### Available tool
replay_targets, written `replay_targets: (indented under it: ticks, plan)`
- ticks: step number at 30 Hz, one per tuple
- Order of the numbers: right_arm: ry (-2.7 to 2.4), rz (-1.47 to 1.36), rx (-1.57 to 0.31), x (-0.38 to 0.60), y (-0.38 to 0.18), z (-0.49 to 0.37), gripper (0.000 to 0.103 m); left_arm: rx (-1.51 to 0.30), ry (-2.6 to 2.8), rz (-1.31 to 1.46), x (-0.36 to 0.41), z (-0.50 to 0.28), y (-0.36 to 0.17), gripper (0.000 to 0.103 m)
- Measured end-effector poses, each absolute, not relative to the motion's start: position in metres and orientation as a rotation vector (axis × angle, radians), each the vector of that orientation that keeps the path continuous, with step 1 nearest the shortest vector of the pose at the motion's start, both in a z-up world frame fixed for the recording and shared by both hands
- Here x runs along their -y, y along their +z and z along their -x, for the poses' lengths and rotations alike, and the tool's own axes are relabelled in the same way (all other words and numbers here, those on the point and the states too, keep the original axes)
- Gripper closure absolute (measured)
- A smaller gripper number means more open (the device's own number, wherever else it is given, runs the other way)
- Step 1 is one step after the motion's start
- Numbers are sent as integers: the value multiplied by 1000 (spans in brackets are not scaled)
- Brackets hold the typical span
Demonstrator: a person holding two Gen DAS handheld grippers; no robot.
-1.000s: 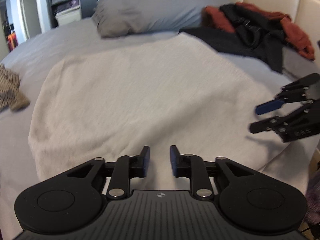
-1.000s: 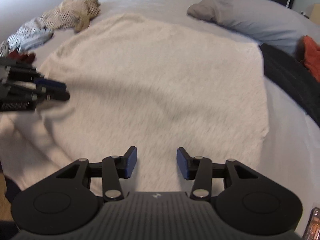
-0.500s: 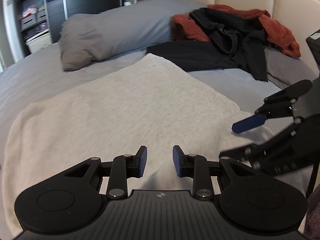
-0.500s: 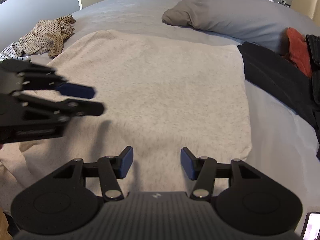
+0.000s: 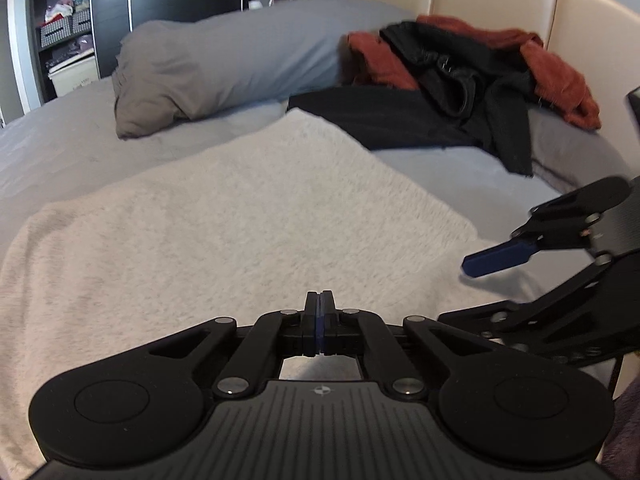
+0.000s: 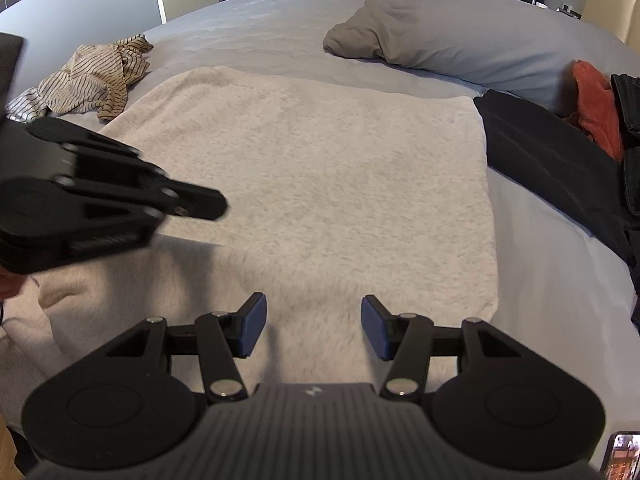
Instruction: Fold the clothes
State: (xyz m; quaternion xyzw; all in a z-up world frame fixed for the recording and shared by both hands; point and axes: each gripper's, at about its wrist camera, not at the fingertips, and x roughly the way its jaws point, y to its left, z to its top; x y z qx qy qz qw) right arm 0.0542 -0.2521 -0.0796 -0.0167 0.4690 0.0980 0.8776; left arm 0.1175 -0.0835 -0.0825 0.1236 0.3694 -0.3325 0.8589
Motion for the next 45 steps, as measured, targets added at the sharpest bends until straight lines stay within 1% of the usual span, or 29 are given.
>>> replay_targets:
  ticks: [5,15,23,29,33,41,42,43,44,45]
  plan:
    - [189,54,-967,253,-73,-47,46,-738,-687,-238,69,-87,-53,103]
    - [142,54,-968,264,-59,-16,45,-664,-682,-197,26,7,7,103]
    - [104,48,-997,271,-61,7,45,-702,-741,-190,-7,77,42,103]
    - [85,54,-1015,273,-66,21,45,-807,-784,-210,-32,118,53,103]
    - [102,80,-1017,267,-68,30,45,-876,-757,-292,-48,139,51,103]
    - [153,141,-1011,243,-62,32,44,-921,-714,-313,-66,149,33,102]
    - [158,146,-1006,240,-60,31,44,-927,-708,-316,-68,150,31,97]
    - [164,151,-1000,236,-58,31,44,-933,-703,-319,-71,151,29,83]
    - [170,155,-994,233,-56,30,43,-938,-697,-321,-73,152,27,63]
    - [175,160,-990,230,-54,30,43,-944,-692,-324,-75,153,25,54]
